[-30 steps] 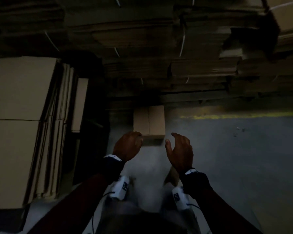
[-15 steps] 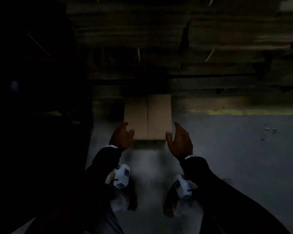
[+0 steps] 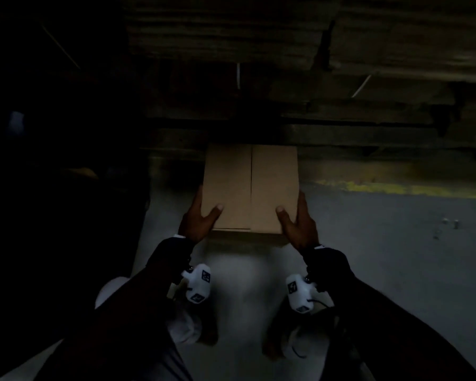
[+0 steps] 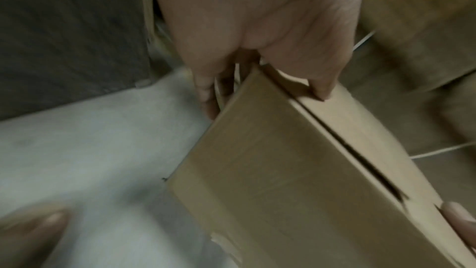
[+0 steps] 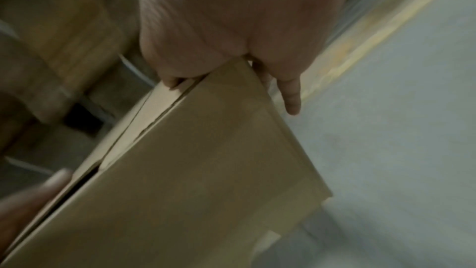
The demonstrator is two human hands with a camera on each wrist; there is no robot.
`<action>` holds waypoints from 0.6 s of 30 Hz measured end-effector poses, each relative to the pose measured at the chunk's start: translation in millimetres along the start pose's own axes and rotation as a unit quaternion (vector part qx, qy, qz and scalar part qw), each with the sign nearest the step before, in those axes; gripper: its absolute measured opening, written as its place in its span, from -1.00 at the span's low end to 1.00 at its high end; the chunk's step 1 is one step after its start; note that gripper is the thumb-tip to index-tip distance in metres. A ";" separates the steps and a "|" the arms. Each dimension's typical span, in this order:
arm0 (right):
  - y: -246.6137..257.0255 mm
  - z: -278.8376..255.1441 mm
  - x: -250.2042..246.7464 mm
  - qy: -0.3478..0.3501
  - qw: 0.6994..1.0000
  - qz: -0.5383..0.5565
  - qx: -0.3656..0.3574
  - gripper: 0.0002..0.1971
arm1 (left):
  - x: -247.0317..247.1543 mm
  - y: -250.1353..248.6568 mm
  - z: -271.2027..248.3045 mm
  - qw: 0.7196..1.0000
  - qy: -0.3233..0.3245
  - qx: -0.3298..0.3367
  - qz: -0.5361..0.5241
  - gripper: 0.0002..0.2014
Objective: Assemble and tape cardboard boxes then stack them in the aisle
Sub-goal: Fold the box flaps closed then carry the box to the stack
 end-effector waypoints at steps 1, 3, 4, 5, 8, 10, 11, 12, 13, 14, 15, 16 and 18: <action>19.5 -20.9 -14.7 -0.003 1.000 0.008 0.005 -0.16 | -9.7 -20.2 -24.8 1.000 -0.006 0.003 -0.005 -0.09; 54.8 -61.1 -42.3 -0.009 1.000 0.017 0.007 -0.15 | -24.3 -50.7 -69.3 1.000 -0.011 0.005 -0.019 -0.06; 74.6 -83.2 -57.1 -0.009 1.000 0.019 0.000 -0.15 | -32.9 -64.5 -92.1 1.000 -0.013 0.003 -0.027 -0.02; 93.9 -105.3 -70.7 -0.007 1.000 0.018 -0.008 -0.17 | -40.9 -76.4 -115.0 0.999 -0.015 -0.004 -0.035 0.00; 144.8 -170.7 -107.1 0.000 1.000 0.006 -0.028 -0.20 | -58.7 -100.9 -186.1 0.999 -0.021 -0.009 -0.047 -0.03; 174.2 -216.6 -127.3 0.006 0.999 0.000 -0.035 -0.21 | -69.2 -119.9 -240.4 0.997 -0.033 -0.016 -0.067 -0.04; 185.4 -238.6 -136.2 0.011 0.999 -0.005 -0.039 -0.20 | -72.8 -130.6 -268.4 0.995 -0.042 -0.019 -0.084 -0.03; 193.9 -258.2 -143.5 0.020 0.999 -0.009 -0.048 -0.19 | -75.3 -139.1 -294.6 0.994 -0.051 -0.010 -0.100 -0.03; 197.9 -273.1 -148.6 0.027 0.998 -0.011 -0.055 -0.17 | -77.2 -146.9 -316.2 0.992 -0.056 0.005 -0.115 -0.06; 200.4 -290.5 -152.9 0.038 0.997 -0.012 -0.066 -0.17 | -78.4 -154.0 -342.0 0.989 -0.065 0.015 -0.129 -0.10; 199.2 -306.8 -155.2 0.050 0.996 -0.013 -0.077 -0.18 | -78.1 -156.3 -364.8 0.987 -0.074 0.017 -0.145 -0.15; 197.2 -322.2 -156.4 0.062 0.994 -0.013 -0.091 -0.20 | -77.8 -155.5 -387.3 0.984 -0.086 0.012 -0.154 -0.19; 193.1 -348.3 -159.7 0.086 0.990 -0.010 -0.109 -0.22 | -72.0 -151.5 -430.1 0.980 -0.116 -0.016 -0.162 -0.22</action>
Point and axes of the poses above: each hand's wrist, its own z-axis towards the middle knuckle, its own x-axis out of the palm, y = z × x, the point moved 5 cm from there along z, towards the middle knuckle
